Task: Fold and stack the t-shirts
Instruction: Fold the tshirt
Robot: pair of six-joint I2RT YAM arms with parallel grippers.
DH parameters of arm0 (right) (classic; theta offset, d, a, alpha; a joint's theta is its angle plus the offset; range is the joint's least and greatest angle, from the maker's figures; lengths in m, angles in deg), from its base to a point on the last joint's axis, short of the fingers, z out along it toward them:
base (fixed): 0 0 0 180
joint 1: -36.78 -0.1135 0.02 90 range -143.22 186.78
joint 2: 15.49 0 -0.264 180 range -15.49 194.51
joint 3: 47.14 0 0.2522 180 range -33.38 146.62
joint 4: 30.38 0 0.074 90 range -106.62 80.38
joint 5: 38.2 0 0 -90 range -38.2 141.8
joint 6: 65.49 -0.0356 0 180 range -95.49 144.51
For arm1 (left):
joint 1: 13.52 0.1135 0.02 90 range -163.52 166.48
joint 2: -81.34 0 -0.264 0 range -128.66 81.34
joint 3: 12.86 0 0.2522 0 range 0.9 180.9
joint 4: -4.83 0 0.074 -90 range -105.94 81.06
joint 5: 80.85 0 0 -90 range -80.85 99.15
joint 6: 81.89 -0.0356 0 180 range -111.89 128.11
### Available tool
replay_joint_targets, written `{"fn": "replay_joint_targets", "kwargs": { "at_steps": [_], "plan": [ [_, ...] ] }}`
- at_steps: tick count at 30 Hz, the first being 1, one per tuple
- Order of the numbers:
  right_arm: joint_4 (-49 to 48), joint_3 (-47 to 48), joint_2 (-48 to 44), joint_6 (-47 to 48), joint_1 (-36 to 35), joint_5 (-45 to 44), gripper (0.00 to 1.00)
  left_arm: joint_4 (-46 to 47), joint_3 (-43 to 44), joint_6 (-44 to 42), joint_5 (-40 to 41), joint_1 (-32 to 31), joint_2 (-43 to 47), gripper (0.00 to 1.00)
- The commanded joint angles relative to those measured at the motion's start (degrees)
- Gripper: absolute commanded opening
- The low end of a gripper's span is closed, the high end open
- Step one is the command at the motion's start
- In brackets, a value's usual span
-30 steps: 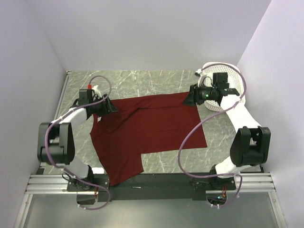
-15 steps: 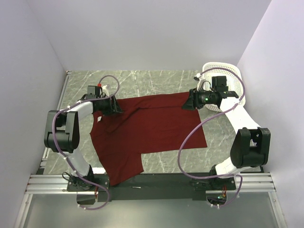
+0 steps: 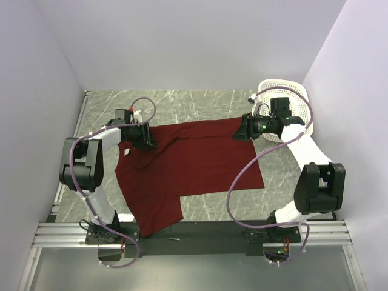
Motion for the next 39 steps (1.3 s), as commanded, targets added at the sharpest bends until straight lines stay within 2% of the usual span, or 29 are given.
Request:
{"fn": "replay_joint_targets", "kwargs": {
  "at_steps": [1, 5, 14, 19, 22, 24, 26, 28, 30, 32, 35, 39],
  "plan": [
    [-0.71, -0.27, -1.9, 0.4, 0.44, 1.77, 0.55, -0.46, 0.8, -1.44, -2.2, -0.63, 1.64, 0.5],
    [-0.7, -0.18, -1.81, 0.4, 0.62, 1.86, 0.55, -0.9, -0.17, -1.52, -3.86, -1.15, 3.13, 0.46],
    [-0.62, -0.01, -2.52, 0.23, 1.15, 2.21, 0.56, -2.13, -5.0, -1.61, -10.97, -3.96, 7.61, 0.45],
    [-0.79, 0.08, -2.69, 0.23, 1.15, 2.38, 0.55, -3.8, -6.67, -1.52, -19.32, -9.75, 10.25, 0.56],
    [-0.62, 0.17, -2.61, 0.23, 1.15, 2.47, 0.55, -6.53, -5.19, -2.41, -23.91, -12.57, 9.02, 0.57],
    [-0.62, -0.01, -2.87, 0.23, 2.63, 2.39, 0.56, -4.87, -4.92, -0.66, -20.24, -12.49, 13.21, 0.57],
    [-0.88, -0.36, -3.31, 0.14, 2.9, 2.47, 0.56, -3.98, -4.65, 0.49, -4.81, -12.23, 18.4, 0.61],
    [-1.06, -0.36, -3.05, 0.14, 3.17, 2.47, 0.56, -2.06, -4.82, -0.91, 2.33, -12.06, 24.12, 0.67],
    [-0.62, 0.08, -2.61, 0.31, 3.17, 2.73, 0.56, -2.48, -4.31, -1.08, 5.52, -11.79, 24.58, 0.67],
    [-0.44, 0.17, -2.25, 0.31, 3.26, 3.0, 0.55, -5.38, -2.02, -0.56, 13.59, -11.79, 23.09, 0.67],
    [-0.79, -0.18, -2.87, 0.23, 3.34, 2.74, 0.56, -4.6, -1.49, 0.67, 16.08, -10.83, 19.06, 0.67],
    [-0.79, -0.27, -3.05, 0.23, 3.69, 3.09, 0.55, -5.39, 1.67, 0.5, 11.26, -10.38, 9.4, 0.63]
  ]
}}
